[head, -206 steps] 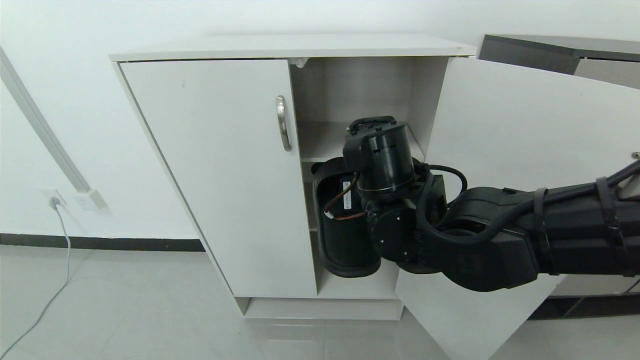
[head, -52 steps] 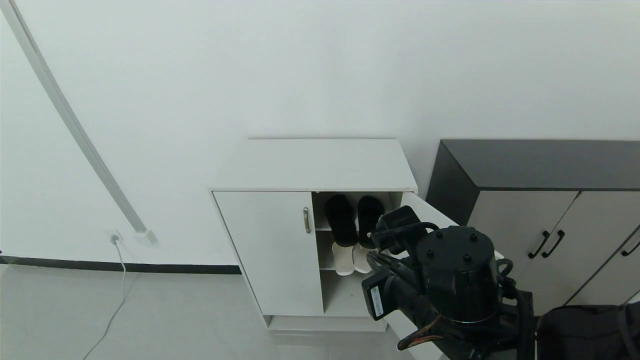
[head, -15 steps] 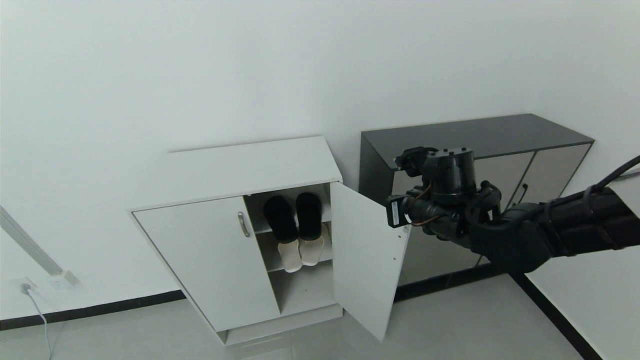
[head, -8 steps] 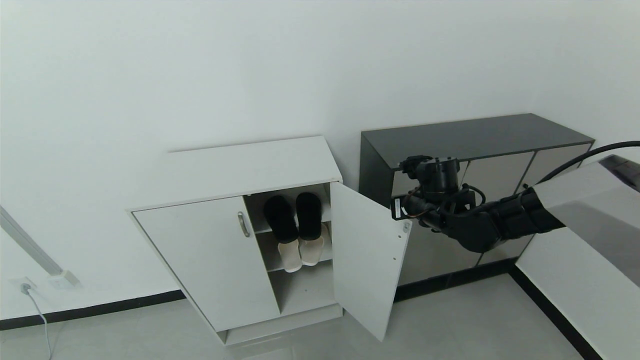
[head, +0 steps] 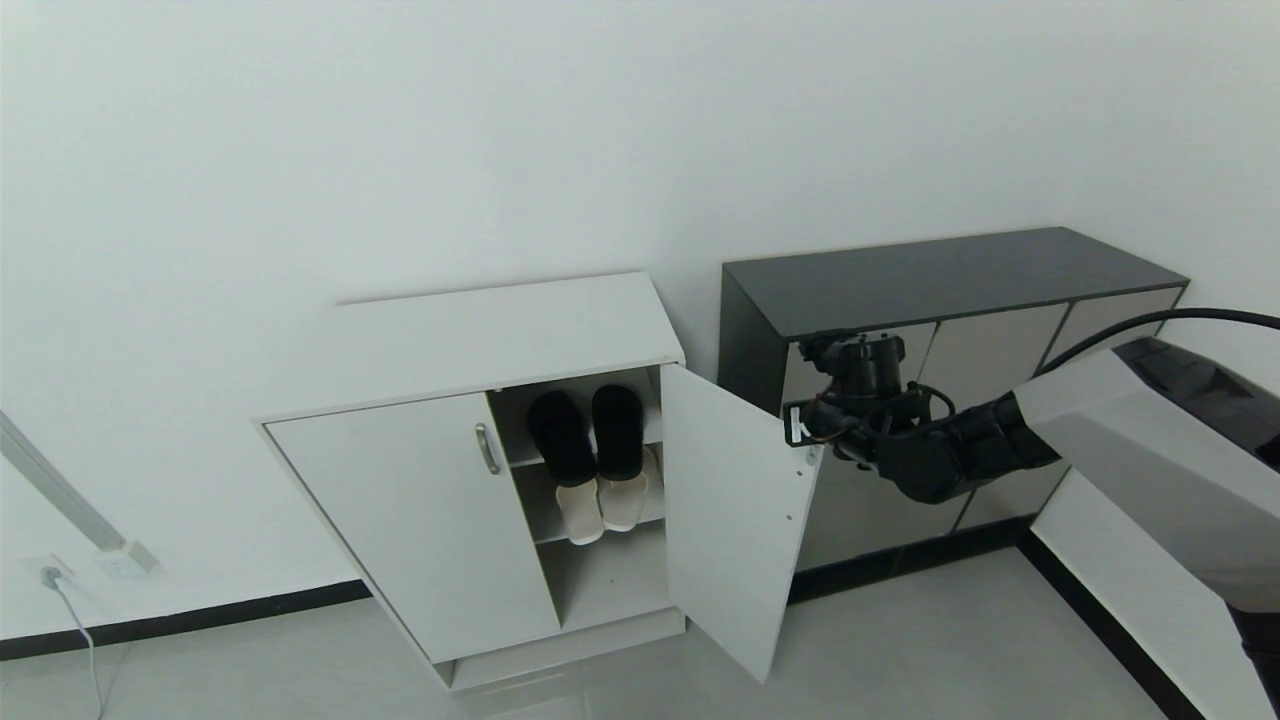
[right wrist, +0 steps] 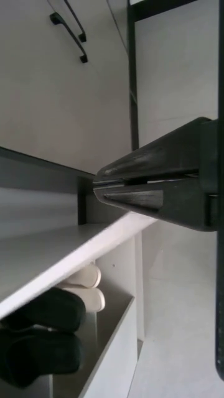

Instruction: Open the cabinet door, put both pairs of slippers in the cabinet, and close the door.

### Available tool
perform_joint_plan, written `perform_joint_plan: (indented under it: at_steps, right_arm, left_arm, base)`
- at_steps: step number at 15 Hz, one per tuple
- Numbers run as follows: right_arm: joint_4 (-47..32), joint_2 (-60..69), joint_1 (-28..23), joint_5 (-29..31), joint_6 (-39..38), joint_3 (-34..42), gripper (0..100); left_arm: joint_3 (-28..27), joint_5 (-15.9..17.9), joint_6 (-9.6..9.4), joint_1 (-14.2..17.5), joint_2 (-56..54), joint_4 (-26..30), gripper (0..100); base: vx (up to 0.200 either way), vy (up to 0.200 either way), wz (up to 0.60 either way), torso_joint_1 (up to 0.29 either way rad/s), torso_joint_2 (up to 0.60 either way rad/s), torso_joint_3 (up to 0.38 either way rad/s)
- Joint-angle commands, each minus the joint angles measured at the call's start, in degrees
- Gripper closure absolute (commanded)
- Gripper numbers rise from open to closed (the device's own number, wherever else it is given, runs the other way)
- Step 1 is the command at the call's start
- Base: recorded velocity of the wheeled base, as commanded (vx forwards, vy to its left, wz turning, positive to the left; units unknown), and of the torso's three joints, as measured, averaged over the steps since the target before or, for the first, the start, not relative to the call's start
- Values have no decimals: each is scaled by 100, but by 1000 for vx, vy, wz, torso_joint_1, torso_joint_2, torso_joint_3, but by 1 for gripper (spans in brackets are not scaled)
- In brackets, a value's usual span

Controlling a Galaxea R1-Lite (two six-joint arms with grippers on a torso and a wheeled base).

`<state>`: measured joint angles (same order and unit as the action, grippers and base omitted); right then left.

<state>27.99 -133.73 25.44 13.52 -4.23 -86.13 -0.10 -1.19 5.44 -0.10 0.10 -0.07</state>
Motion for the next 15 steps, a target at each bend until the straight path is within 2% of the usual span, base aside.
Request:
perform_joint_plan:
  at_steps: [1,10,15]
  right_arm:
    - [5,-101,-39,2,1,-18,100]
    - [-4,-127,-13,28,1,43,100]
    - [84,40,347,54,-8,421,100]
  left_arm:
    - [1,-4,1,1,8,7,100]
    - [1,-4,1,1,8,-1,100]
    - [1,-4,1,1,8,-1,100]
  base:
    - [0,0,0,0,0,0]
    - [0,0,0,0,0,0]
    - [0,0,0,0,0,0]
